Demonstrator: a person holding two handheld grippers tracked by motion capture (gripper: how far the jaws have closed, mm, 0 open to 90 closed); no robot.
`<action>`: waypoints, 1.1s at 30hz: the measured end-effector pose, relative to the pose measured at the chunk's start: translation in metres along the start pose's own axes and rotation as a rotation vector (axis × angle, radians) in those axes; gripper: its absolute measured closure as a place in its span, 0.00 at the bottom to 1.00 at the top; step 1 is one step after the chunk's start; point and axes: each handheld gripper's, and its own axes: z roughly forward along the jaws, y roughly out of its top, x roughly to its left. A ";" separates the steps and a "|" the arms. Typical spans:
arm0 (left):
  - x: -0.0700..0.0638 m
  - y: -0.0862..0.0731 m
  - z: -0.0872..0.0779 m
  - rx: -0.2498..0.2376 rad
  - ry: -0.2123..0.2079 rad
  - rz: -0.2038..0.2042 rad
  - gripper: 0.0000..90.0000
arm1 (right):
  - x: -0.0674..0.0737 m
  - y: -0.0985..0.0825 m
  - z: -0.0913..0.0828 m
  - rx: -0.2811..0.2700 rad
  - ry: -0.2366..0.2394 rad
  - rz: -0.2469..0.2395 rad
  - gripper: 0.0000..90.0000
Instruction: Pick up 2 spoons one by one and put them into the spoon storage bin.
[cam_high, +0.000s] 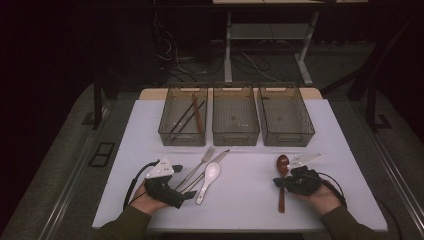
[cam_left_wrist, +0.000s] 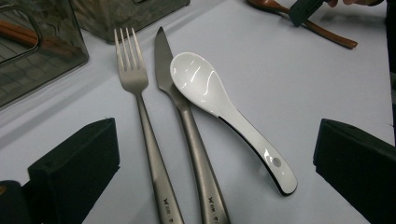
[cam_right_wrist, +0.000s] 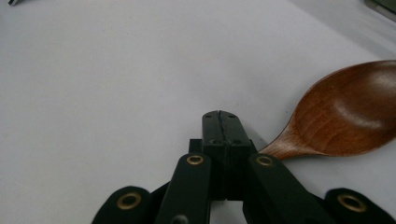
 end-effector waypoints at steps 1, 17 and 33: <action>0.000 0.000 0.000 0.000 0.000 0.000 0.00 | 0.000 -0.001 -0.001 0.005 -0.003 -0.005 0.99; 0.001 0.000 -0.001 0.002 0.001 0.003 0.00 | -0.010 -0.016 -0.020 0.042 -0.081 0.004 0.99; 0.001 0.000 -0.001 0.004 -0.001 0.003 0.00 | -0.036 -0.023 -0.033 0.059 -0.176 0.009 0.99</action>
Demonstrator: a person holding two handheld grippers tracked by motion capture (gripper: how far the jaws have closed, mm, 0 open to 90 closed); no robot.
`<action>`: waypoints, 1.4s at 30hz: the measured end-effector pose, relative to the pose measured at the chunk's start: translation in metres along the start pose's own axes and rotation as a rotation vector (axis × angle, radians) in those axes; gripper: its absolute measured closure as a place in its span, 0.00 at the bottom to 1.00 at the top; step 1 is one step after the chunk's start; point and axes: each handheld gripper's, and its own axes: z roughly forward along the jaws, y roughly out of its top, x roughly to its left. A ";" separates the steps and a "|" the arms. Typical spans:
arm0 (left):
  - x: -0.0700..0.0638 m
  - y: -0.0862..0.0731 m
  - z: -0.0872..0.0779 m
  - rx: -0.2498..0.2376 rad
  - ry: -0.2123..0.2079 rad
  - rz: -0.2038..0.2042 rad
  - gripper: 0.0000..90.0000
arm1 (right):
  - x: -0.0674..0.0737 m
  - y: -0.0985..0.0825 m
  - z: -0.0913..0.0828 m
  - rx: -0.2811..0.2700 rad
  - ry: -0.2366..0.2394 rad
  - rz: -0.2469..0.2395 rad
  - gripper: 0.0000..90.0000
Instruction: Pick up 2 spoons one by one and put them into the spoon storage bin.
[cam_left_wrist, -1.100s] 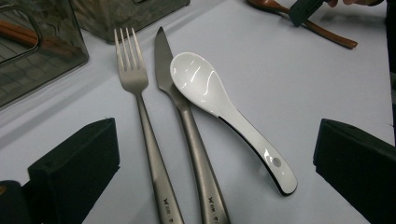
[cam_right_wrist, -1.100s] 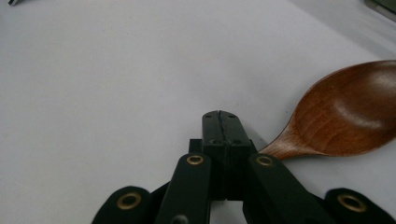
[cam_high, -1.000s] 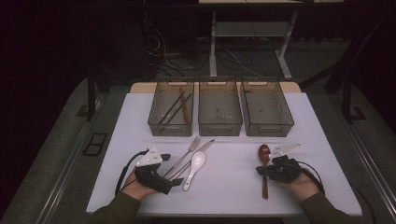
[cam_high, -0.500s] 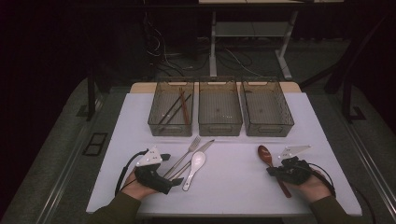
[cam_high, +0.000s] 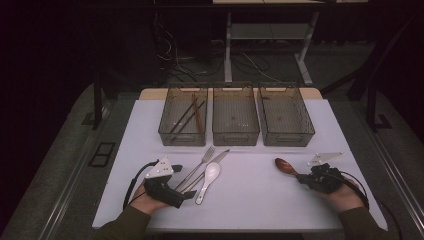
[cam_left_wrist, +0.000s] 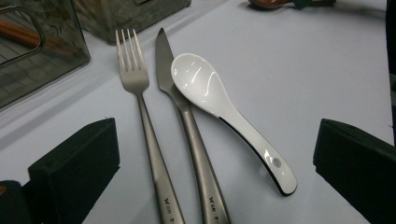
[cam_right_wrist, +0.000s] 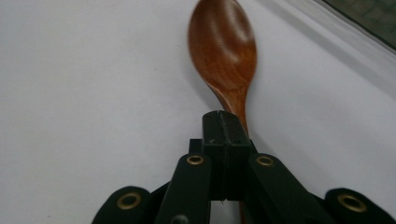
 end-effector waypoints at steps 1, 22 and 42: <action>0.000 0.000 0.000 0.000 0.000 0.000 0.00 | -0.002 0.000 0.000 -0.003 -0.005 0.004 0.99; 0.000 0.000 0.001 -0.004 0.000 -0.005 0.00 | -0.033 -0.001 -0.012 -0.098 -0.001 0.118 0.88; 0.001 -0.001 0.002 0.000 -0.001 -0.008 0.00 | -0.034 0.042 0.022 -0.126 0.186 0.098 0.48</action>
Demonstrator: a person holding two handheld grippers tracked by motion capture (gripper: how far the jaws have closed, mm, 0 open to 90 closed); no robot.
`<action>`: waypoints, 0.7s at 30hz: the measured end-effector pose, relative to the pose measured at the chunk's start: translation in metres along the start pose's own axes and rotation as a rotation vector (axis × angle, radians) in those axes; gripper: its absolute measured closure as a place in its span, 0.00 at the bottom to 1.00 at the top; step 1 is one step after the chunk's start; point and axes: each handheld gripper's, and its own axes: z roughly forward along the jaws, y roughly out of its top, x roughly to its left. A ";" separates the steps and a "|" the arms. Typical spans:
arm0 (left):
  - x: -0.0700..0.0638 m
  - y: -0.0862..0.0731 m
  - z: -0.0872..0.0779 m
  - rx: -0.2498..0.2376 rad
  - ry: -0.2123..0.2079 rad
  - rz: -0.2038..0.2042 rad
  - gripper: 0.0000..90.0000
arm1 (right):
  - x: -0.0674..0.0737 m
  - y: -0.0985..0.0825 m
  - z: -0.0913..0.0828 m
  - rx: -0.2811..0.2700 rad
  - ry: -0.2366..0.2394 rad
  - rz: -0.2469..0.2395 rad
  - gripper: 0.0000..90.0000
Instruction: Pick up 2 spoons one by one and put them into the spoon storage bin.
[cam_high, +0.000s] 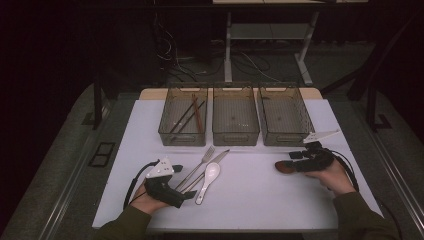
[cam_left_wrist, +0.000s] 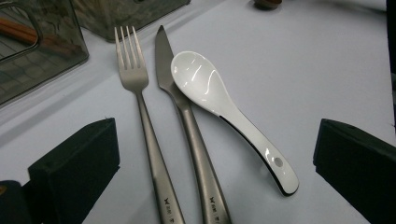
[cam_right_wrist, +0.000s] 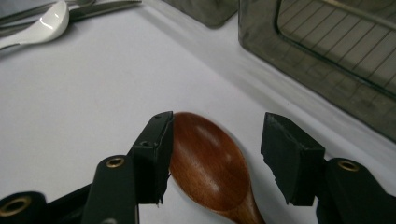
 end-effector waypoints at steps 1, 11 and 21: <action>0.000 0.000 0.000 0.000 0.000 0.000 0.00 | 0.000 -0.001 0.001 0.003 -0.001 -0.001 0.48; 0.000 0.000 0.000 -0.001 0.000 0.000 0.00 | 0.001 -0.006 0.005 0.037 -0.017 -0.032 0.48; 0.000 0.000 -0.001 -0.003 0.000 0.001 0.00 | 0.004 -0.011 0.009 0.076 -0.020 -0.076 0.52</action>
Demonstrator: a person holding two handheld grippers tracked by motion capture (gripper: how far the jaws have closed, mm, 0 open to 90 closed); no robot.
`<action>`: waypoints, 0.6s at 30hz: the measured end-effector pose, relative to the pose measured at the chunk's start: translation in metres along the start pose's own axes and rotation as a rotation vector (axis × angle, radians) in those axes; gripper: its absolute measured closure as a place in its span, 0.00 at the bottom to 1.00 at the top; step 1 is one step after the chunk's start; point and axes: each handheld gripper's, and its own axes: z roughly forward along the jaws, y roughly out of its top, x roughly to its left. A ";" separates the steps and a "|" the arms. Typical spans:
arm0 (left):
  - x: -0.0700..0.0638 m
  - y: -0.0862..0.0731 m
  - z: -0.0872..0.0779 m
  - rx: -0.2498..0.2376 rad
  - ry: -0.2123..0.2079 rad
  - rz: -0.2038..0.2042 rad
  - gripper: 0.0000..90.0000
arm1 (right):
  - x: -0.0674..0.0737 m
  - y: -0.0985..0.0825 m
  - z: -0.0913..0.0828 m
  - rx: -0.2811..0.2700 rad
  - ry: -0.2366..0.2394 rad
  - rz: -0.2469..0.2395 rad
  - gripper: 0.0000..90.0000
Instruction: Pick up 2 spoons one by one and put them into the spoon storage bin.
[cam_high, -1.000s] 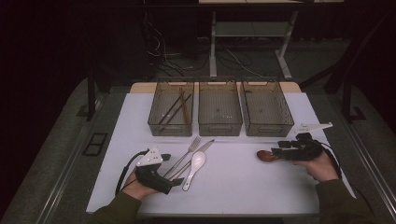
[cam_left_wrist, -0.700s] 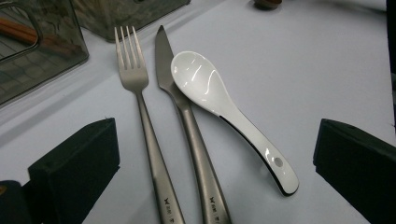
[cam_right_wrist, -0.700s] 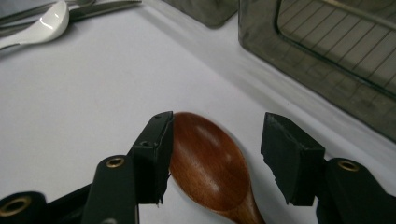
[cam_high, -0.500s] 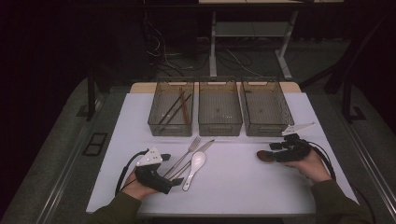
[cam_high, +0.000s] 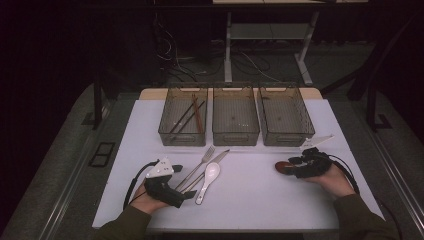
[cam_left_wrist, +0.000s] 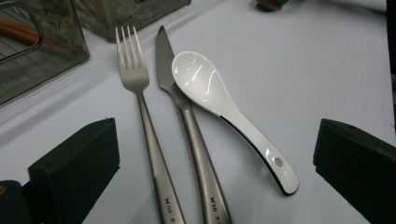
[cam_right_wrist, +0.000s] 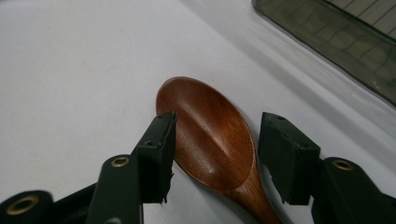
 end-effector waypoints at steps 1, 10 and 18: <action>0.000 0.000 0.000 0.000 0.000 0.000 0.00 | 0.000 0.000 0.000 0.003 -0.001 -0.011 0.52; 0.000 0.000 0.000 0.000 0.000 0.000 0.00 | 0.006 -0.002 -0.001 0.025 -0.014 -0.091 0.60; 0.000 0.000 0.000 0.002 -0.001 0.001 0.00 | 0.009 -0.003 -0.003 0.036 -0.009 -0.133 0.71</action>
